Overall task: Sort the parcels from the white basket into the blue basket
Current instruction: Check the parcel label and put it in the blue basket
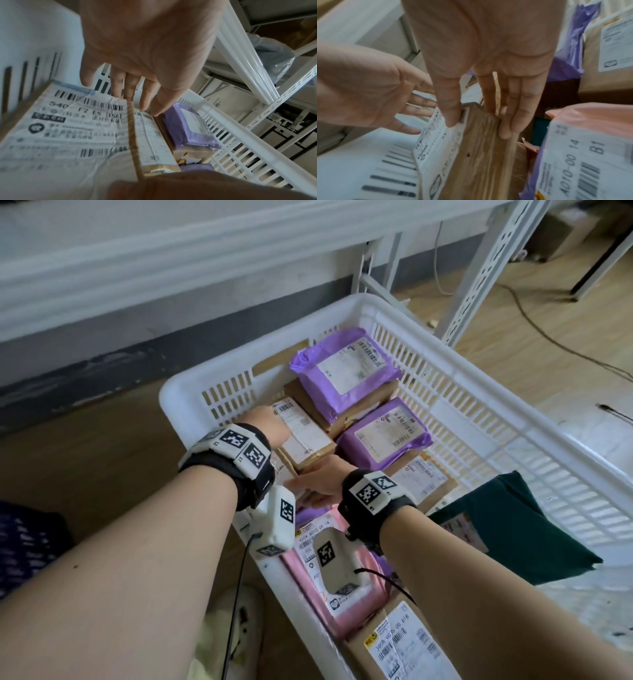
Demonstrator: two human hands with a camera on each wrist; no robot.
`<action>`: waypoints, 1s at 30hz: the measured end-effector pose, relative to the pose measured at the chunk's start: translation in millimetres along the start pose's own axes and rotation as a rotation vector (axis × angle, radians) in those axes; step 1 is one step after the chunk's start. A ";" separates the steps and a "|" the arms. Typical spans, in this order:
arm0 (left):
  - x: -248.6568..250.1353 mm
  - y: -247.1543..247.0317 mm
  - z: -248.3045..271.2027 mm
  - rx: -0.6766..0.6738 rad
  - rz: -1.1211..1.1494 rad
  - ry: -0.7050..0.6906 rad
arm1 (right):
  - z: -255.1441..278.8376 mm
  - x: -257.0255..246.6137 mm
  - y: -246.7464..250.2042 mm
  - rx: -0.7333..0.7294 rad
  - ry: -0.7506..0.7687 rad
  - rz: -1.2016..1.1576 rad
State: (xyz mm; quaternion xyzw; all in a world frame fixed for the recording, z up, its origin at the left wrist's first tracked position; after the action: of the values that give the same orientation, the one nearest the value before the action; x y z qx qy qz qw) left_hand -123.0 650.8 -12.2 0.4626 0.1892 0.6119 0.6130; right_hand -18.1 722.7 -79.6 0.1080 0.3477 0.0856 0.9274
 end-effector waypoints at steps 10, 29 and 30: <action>5.7 41.0 37.6 0.119 0.197 -0.102 | 42.4 -6.6 7.4 0.020 0.048 -0.177; 114.3 10.3 181.7 -0.359 0.917 -0.315 | 228.1 59.4 105.5 0.306 0.274 -0.545; 116.7 7.6 186.6 -0.371 0.908 -0.321 | 230.9 62.3 108.7 0.326 0.291 -0.593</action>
State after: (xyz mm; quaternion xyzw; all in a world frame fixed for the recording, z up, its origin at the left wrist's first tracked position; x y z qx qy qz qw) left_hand 42.4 694.8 126.2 0.4695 -0.2389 0.7610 0.3788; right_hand 172.3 809.4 79.3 0.1358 0.5011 -0.2289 0.8235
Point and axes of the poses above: each hand's wrist, its own z-axis away from the middle knuckle, its own y-axis out of the back of the hand, x = y × z, the point moved 6 cm from there along -z, towards the middle knuckle, and after that the axes turned 3 degrees about z, right-handed, at the moved point
